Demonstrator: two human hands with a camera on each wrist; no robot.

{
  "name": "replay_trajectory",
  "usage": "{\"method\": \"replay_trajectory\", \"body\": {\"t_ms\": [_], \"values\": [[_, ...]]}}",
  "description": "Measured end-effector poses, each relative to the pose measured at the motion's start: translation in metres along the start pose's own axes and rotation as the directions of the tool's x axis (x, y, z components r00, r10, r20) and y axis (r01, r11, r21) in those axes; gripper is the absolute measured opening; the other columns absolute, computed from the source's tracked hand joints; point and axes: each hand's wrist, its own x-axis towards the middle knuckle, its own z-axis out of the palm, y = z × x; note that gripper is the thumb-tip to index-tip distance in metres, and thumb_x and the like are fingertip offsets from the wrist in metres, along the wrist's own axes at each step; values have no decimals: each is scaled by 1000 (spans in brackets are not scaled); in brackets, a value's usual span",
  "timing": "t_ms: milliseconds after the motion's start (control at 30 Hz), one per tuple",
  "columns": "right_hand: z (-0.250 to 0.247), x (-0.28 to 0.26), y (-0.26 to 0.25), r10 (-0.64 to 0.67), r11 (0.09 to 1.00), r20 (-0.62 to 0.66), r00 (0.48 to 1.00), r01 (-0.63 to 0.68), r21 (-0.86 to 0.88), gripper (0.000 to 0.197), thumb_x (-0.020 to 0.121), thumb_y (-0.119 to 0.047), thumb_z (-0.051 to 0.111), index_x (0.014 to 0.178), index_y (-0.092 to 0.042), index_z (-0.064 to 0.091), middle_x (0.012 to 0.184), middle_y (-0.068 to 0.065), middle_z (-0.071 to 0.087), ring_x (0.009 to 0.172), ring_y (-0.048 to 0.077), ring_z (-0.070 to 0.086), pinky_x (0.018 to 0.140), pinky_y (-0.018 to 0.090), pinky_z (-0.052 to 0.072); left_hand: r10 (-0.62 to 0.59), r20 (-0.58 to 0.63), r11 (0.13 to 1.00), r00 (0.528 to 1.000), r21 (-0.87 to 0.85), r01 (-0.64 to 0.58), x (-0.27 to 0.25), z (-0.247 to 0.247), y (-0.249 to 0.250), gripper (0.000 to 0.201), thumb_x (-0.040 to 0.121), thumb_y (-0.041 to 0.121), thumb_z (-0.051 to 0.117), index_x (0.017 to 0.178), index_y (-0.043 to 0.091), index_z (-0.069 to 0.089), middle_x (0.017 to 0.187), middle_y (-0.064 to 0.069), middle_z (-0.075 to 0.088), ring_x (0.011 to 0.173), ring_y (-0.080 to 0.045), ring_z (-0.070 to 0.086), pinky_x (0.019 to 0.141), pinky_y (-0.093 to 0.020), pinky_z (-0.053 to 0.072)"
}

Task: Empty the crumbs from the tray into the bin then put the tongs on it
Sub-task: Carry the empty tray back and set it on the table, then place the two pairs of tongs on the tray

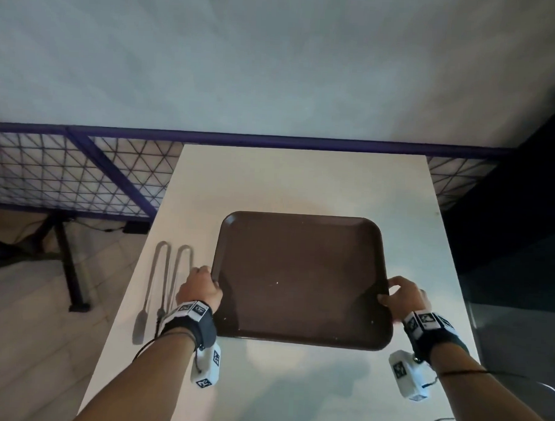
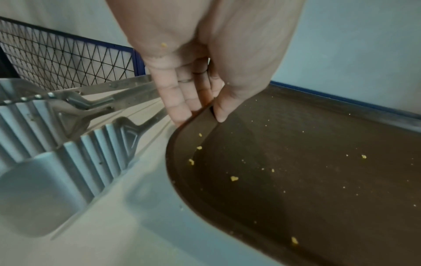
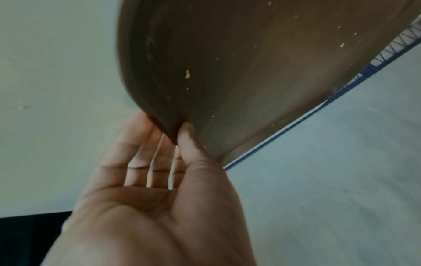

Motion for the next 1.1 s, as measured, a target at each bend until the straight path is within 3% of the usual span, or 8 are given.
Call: {"method": "replay_trajectory", "body": {"t_ms": [200,333,467,567,733,833,967,1100], "values": [[12,3,0,22,999,-14,1000,-22,-31,16,79,-30,73,90,-35,63,83,4,75,67,24,69,69,31,56,9,3,1000,1000,27,-9,-1,11,-4,31,94,25,54,122,15,55,121,-9,54,103,-35,63,83,-43,48],[9,-7,-6,28,999,-15,999,-29,-45,21,81,-29,72,100,-32,66,80,3,74,69,23,68,60,27,48,35,0,999,999,20,-35,-4,8,-7,36,96,29,53,129,15,53,125,-8,53,105,-34,63,84,-42,49],[5,-34,-24,-24,999,-99,995,20,-42,45,84,-34,70,126,-23,58,117,11,66,100,33,65,79,36,49,116,-22,992,993,-40,-117,-8,-6,-14,37,97,38,48,129,19,51,123,-8,53,104,-33,62,80,-41,47],[11,-67,-63,-115,993,-154,981,112,-27,44,89,-34,62,131,-23,54,128,12,57,110,38,59,91,43,47,186,-139,967,973,-147,-206,-11,-23,-40,32,94,38,50,121,22,56,114,-6,59,97,-30,62,80,-41,52],[65,-123,-147,-412,908,-60,909,415,55,29,92,-34,58,119,-23,61,115,2,65,100,22,63,88,38,50,92,-247,940,965,-298,-166,-12,-43,-110,30,90,32,55,119,30,60,114,4,62,101,-22,62,86,-42,53],[110,-152,-196,-500,864,67,863,493,102,28,92,-37,56,117,-26,61,110,-7,67,99,16,64,90,36,49,41,-212,953,976,-284,-102,-10,-43,-147,31,90,34,53,118,28,61,113,1,62,99,-22,63,83,-40,53],[161,-184,-248,-480,872,286,830,486,54,28,92,-34,52,116,-21,56,111,0,65,106,26,62,89,36,46,-18,-78,964,997,-265,-4,-7,-33,-173,39,94,38,50,129,23,57,127,-5,55,107,-27,61,87,-38,49],[200,-201,-270,-400,874,399,825,474,-104,45,92,-38,50,132,-16,46,126,11,62,116,35,59,94,41,48,2,68,973,998,-230,14,-8,-24,-181,45,97,36,45,141,23,45,138,-6,46,115,-29,57,93,-39,45]]}}
